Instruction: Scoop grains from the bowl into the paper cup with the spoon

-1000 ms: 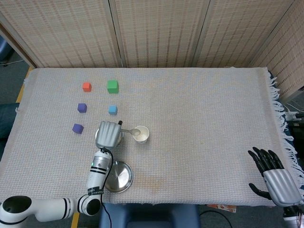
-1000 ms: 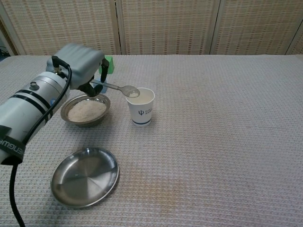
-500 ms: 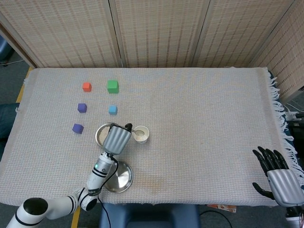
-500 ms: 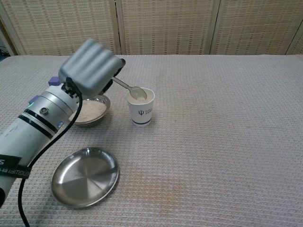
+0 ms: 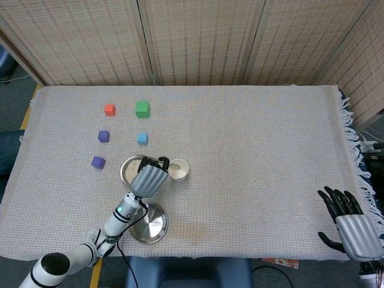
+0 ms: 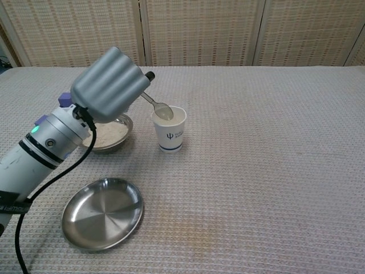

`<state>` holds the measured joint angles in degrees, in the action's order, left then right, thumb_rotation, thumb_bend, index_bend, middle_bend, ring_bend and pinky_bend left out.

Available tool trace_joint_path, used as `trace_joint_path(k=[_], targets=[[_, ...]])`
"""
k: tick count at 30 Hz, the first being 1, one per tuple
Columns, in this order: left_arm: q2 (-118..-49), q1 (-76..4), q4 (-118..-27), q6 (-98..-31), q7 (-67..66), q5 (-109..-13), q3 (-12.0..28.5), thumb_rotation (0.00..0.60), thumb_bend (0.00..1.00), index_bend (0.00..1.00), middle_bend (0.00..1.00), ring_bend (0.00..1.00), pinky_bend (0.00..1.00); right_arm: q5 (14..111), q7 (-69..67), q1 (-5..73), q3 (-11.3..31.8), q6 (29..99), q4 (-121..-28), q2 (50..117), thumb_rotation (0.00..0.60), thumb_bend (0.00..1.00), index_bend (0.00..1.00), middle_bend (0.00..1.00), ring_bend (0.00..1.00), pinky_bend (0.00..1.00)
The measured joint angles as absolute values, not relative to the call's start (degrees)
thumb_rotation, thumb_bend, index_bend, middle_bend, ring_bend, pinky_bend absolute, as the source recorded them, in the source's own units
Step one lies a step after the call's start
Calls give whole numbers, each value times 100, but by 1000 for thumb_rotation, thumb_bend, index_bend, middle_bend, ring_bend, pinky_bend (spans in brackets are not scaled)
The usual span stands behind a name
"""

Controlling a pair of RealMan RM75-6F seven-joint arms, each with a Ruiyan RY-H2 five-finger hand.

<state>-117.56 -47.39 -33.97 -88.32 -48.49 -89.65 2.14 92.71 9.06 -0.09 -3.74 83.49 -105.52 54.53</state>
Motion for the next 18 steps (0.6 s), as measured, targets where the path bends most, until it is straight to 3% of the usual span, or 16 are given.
trace_joint_path(k=[8, 18], targets=[[-11602, -4628, -4019, -8964, -4660, -8893, 444, 600, 398, 854, 1000, 1000, 1000, 9285, 852, -16, -372, 8371, -10553, 5421, 600, 119, 0, 0, 0, 0], [-10362, -4042, -7560, -8539, -4749, -8082, 626, 600, 397, 854, 1000, 1000, 1000, 9450, 827, -97, -418, 8528, -10588, 5379, 600, 120, 0, 0, 0, 0]])
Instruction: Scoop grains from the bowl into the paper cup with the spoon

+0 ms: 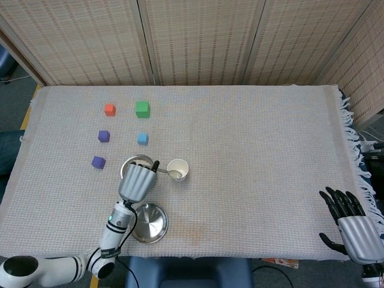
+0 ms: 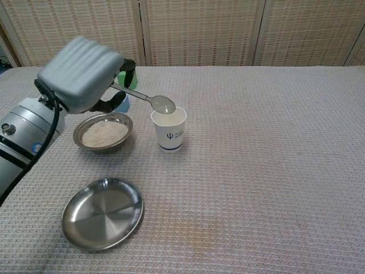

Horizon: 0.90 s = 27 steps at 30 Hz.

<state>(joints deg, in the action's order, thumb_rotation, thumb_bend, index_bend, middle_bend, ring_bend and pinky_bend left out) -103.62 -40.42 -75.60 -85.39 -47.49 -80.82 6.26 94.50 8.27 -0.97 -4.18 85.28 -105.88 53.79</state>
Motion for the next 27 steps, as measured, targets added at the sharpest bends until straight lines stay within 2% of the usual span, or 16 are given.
trace_joint_path(k=[5, 9, 15, 18, 21, 27], targets=[[-9559, -3664, -9405, -8028, -4806, -7289, 489, 600, 396, 852, 1000, 1000, 1000, 9497, 834, -127, -433, 8574, -10611, 5380, 600, 120, 0, 0, 0, 0], [-8953, -3349, -10266, -7549, -4742, -6715, 267, 600, 398, 843, 1000, 1000, 1000, 9509, 841, -134, -436, 8582, -10617, 5384, 600, 120, 0, 0, 0, 0], [-9050, -3148, -10171, -7184, -4328, -6897, -280, 600, 398, 842, 1000, 1000, 1000, 9561, 866, -119, -471, 8499, -10641, 5408, 600, 120, 0, 0, 0, 0], [-9208, -3064, -9890, -7096, -4284, -6990, -388, 600, 398, 809, 1000, 1000, 1000, 9557, 822, -133, -466, 8548, -10629, 5392, 600, 119, 0, 0, 0, 0], [-9319, -3008, -9677, -7042, -4301, -7042, -437, 600, 398, 710, 1000, 1000, 1000, 9551, 795, -143, -464, 8558, -10613, 5374, 600, 120, 0, 0, 0, 0], [-9399, -2963, -9416, -7003, -4312, -7035, -313, 600, 398, 747, 1000, 1000, 1000, 9596, 829, -174, -478, 8601, -10613, 5378, 600, 119, 0, 0, 0, 0]])
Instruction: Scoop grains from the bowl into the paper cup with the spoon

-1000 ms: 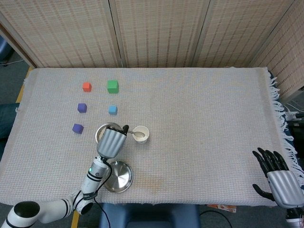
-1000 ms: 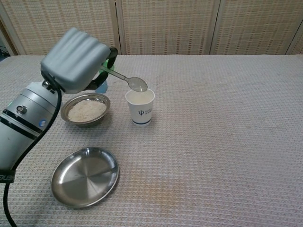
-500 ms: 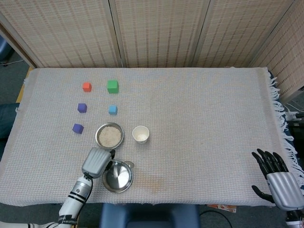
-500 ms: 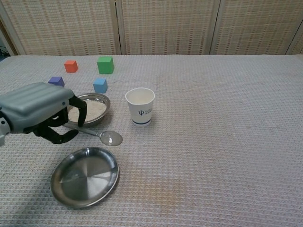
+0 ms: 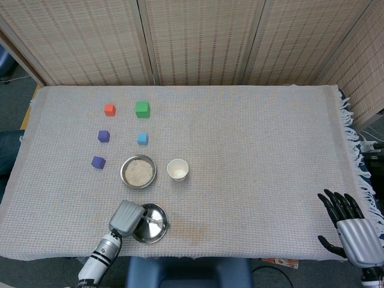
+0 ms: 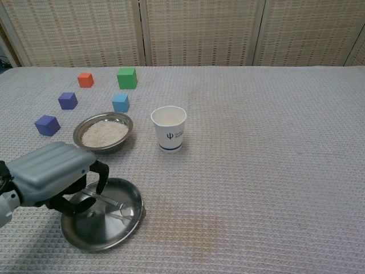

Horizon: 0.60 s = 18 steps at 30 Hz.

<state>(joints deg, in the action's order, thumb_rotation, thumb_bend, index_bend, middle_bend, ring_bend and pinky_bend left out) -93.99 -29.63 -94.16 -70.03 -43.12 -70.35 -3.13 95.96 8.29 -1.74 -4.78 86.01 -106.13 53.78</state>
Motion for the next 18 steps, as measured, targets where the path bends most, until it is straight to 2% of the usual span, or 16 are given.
trace_joint_path(k=[3, 6, 8, 11, 13, 18], targets=[[-9328, -2949, -9402, -6975, -4271, -7014, -271, 600, 399, 646, 1000, 1000, 1000, 9568, 865, -174, -471, 8583, -10616, 5394, 600, 119, 0, 0, 0, 0], [-9213, -2941, -9463, -6902, -4238, -6984, -265, 600, 400, 419, 1000, 1000, 1000, 9540, 922, -170, -463, 8555, -10626, 5415, 600, 120, 0, 0, 0, 0], [-9139, -2939, -9536, -6846, -4236, -6948, -270, 600, 402, 223, 1000, 1000, 1000, 9525, 962, -167, -458, 8540, -10636, 5430, 600, 120, 0, 0, 0, 0], [-9027, -2939, -9673, -6760, -4256, -6852, -270, 600, 402, 30, 1000, 1000, 1000, 9509, 996, -165, -450, 8526, -10648, 5449, 600, 120, 0, 0, 0, 0], [-8959, -2940, -9754, -6715, -4256, -6785, -250, 600, 402, 0, 1000, 1000, 1000, 9509, 1007, -167, -450, 8524, -10650, 5452, 600, 120, 0, 0, 0, 0], [-8796, -2938, -9885, -6681, -4059, -6757, -164, 600, 401, 0, 1000, 1000, 1000, 9513, 995, -173, -447, 8538, -10645, 5444, 600, 120, 0, 0, 0, 0]])
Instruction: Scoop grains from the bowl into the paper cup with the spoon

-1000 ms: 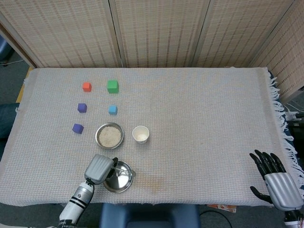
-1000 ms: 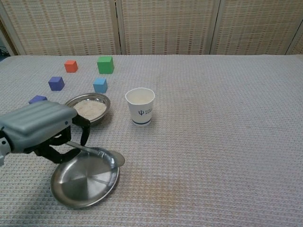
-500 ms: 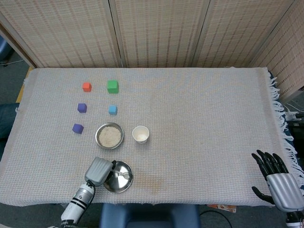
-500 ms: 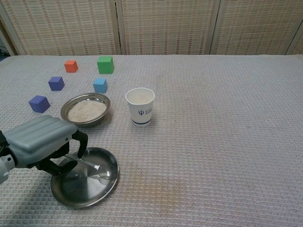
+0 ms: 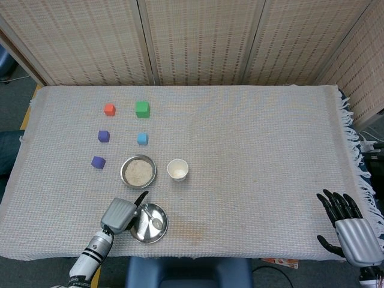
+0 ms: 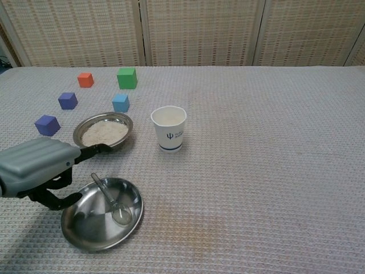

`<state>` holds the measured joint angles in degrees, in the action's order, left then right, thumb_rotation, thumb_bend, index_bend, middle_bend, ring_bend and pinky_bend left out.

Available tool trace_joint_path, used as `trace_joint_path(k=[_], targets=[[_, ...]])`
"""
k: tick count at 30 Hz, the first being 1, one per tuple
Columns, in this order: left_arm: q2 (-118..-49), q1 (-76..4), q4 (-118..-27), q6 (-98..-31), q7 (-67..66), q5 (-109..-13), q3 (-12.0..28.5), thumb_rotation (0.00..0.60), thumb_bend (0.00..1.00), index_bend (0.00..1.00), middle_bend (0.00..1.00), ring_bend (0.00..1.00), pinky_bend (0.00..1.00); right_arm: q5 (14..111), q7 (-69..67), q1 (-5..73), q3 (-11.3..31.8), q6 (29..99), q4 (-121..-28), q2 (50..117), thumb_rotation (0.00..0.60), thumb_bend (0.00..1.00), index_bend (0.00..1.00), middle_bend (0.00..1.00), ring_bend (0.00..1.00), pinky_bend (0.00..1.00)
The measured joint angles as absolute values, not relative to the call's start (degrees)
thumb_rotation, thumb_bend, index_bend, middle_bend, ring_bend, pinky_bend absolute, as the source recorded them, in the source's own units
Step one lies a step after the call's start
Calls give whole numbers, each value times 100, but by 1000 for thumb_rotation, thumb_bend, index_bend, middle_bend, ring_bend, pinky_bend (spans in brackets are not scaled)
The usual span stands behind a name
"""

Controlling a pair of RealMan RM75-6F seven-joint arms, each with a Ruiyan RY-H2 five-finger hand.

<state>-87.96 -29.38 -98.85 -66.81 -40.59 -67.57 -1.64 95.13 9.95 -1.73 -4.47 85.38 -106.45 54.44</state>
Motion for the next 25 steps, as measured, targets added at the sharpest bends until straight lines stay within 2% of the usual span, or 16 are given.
trace_joint_path(k=[3, 4, 5, 7, 9, 12, 14, 19, 22, 25], targets=[[-8653, -2906, -9981, -6736, -3853, -6860, -135, 600, 400, 0, 990, 962, 1000, 9522, 973, -180, -445, 8559, -10637, 5435, 600, 120, 0, 0, 0, 0], [-8607, -2886, -10002, -6773, -3762, -6925, -134, 600, 399, 0, 941, 901, 1000, 9526, 961, -183, -442, 8573, -10633, 5432, 600, 120, 0, 0, 0, 0], [-8560, -2860, -10015, -6816, -3650, -7006, -136, 600, 399, 0, 839, 801, 979, 9530, 952, -186, -438, 8587, -10628, 5431, 600, 120, 0, 0, 0, 0], [-8444, -2783, -10010, -6936, -3295, -7241, -161, 600, 399, 0, 547, 561, 854, 9547, 926, -196, -428, 8631, -10607, 5434, 600, 120, 0, 0, 0, 0], [-8342, -2662, -9900, -7144, -2775, -7547, -205, 600, 397, 0, 258, 314, 617, 9568, 900, -207, -419, 8677, -10581, 5442, 600, 120, 0, 0, 0, 0], [-8241, -2422, -9548, -7563, -1758, -7947, -289, 600, 397, 0, 80, 89, 357, 9584, 874, -220, -387, 8745, -10517, 5486, 600, 120, 0, 0, 0, 0], [-8200, -2256, -9286, -7838, -994, -8131, -337, 600, 390, 0, 27, 21, 272, 9579, 897, -220, -366, 8753, -10485, 5528, 600, 120, 0, 0, 0, 0], [-8055, -1698, -8162, -8940, 1184, -8747, -430, 600, 369, 0, 0, 0, 246, 9604, 1002, -230, -339, 8812, -10450, 5552, 600, 120, 0, 0, 0, 0], [-7908, -1293, -7500, -9653, 1885, -9122, -463, 600, 366, 0, 0, 0, 214, 9622, 1059, -249, -300, 8902, -10426, 5575, 600, 119, 0, 0, 0, 0], [-7738, -1091, -7321, -9916, 2017, -9327, -494, 600, 357, 0, 0, 0, 199, 9630, 1081, -248, -292, 8891, -10395, 5602, 600, 119, 0, 0, 0, 0]])
